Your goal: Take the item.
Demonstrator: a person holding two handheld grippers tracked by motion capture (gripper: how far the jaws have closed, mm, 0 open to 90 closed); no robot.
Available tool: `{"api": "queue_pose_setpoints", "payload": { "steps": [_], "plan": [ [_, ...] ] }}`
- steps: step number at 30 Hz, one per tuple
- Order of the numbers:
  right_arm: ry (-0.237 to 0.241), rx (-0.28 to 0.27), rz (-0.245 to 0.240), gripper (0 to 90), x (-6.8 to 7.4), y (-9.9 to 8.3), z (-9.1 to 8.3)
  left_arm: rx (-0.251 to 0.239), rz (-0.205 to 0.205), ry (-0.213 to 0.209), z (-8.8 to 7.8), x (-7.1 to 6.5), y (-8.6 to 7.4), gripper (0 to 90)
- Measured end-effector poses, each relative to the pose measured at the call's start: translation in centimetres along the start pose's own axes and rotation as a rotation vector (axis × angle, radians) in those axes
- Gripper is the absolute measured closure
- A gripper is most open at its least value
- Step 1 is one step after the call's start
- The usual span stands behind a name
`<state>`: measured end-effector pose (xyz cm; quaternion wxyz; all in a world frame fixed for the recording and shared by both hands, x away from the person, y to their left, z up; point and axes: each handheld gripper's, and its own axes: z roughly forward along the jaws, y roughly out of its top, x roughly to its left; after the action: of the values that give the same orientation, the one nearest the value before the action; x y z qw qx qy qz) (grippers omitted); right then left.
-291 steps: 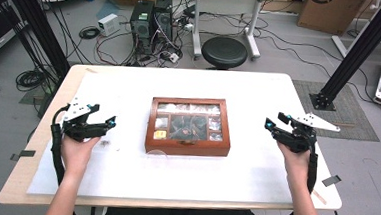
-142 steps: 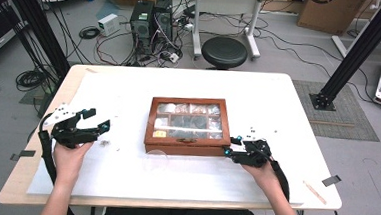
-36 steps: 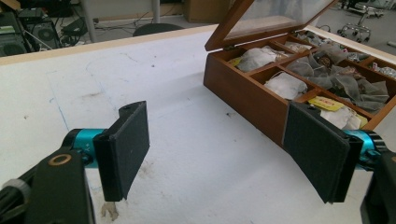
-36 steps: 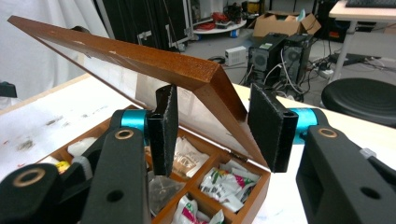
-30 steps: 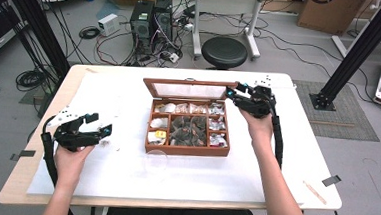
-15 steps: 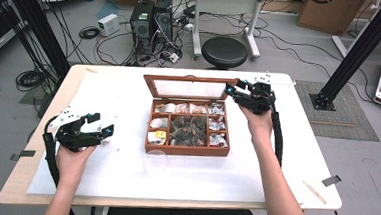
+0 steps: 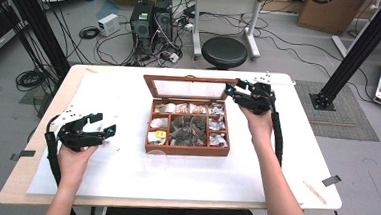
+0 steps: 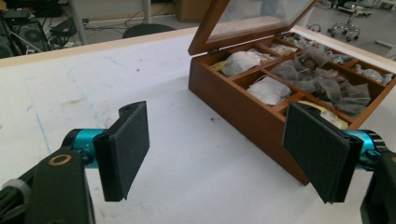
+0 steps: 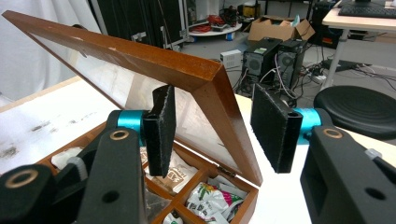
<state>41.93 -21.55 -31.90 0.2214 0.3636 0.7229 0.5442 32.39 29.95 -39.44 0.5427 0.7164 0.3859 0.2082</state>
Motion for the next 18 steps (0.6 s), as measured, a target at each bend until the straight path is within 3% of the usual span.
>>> {"api": "queue_pose_setpoints", "payload": {
  "steps": [4, 7, 14, 18],
  "plan": [
    [0.002, -0.005, 0.000, 51.5, -0.1, 0.0, 0.1, -0.009, 0.004, -0.050, 0.4, -0.8, 0.9, 23.1],
    [0.002, -0.007, 0.001, 51.5, -0.2, 0.0, 0.1, -0.005, 0.032, -0.094, 0.9, -1.7, 2.0, 23.1],
    [0.005, -0.012, 0.000, 51.5, -0.2, 0.1, 0.2, 0.020, 0.070, -0.209, 3.0, -3.2, 3.6, 24.3],
    [0.008, -0.012, 0.002, 51.5, -0.3, 0.1, 0.2, 0.045, 0.082, -0.245, 4.4, -3.6, 4.0, 24.3]
  ]
}}
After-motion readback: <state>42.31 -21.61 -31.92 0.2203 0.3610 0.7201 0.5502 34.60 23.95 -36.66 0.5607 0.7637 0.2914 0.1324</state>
